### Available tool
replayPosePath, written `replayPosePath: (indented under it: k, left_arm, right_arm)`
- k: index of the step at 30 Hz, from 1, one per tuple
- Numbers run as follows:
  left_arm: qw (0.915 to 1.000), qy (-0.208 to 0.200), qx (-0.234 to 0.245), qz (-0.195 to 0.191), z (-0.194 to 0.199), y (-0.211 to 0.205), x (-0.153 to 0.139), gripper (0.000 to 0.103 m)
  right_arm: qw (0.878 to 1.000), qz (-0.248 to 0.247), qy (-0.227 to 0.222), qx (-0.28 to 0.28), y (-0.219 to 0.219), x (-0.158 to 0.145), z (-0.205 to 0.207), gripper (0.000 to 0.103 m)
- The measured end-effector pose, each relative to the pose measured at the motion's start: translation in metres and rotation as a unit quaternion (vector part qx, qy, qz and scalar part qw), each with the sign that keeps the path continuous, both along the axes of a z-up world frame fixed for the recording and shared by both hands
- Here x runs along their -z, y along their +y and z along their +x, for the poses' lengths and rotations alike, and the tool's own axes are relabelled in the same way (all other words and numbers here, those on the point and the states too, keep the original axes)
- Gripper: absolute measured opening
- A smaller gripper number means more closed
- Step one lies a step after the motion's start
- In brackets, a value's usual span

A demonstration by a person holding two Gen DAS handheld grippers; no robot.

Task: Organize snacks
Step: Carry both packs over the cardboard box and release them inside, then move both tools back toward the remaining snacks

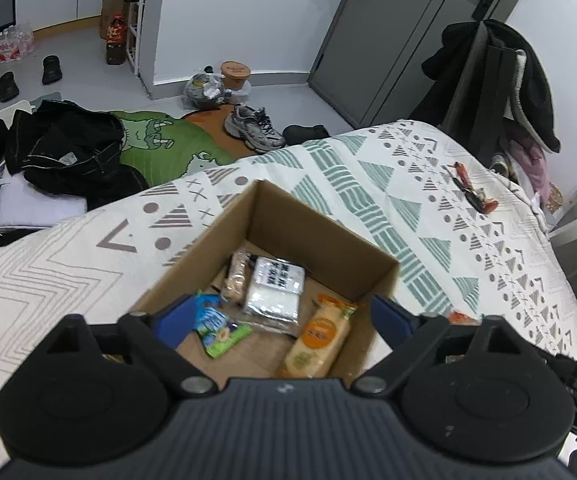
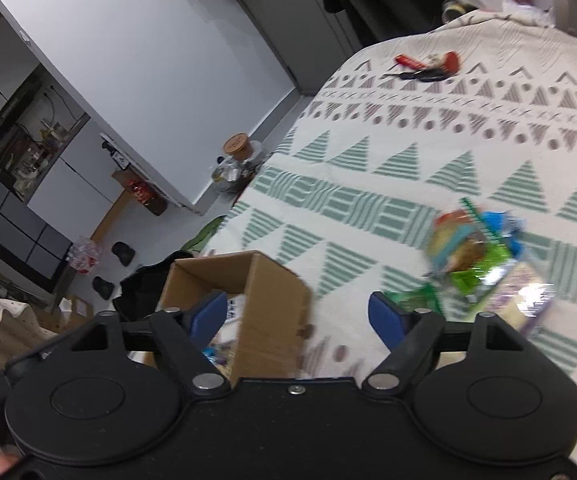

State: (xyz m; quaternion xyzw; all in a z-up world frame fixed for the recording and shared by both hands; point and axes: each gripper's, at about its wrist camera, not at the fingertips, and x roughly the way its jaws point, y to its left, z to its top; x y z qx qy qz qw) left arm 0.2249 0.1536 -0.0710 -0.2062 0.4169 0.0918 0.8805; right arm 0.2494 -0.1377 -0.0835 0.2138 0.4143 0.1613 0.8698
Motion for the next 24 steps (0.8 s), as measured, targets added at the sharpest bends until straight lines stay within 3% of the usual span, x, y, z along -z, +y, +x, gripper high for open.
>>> replayPosePath:
  k: [5,14,24]
  left_arm:
    - [0.9999,-0.008,0.008,0.001,-0.008,-0.019,-0.006,0.103]
    - [0.9991,-0.021,0.036,0.009,-0.022,-0.06,-0.014,0.103]
    - [0.9976,-0.03,0.061,0.013,-0.029,-0.102,-0.022,0.103]
  right_arm:
    - [1.0,-0.016,-0.006,-0.003,-0.024,-0.002,-0.013,0.088]
    - [0.999,-0.035,-0.024,0.002,-0.065,-0.009,-0.035,0.1]
    - [0.999,-0.041,-0.026,0.006,-0.113,-0.019,-0.042,0.103]
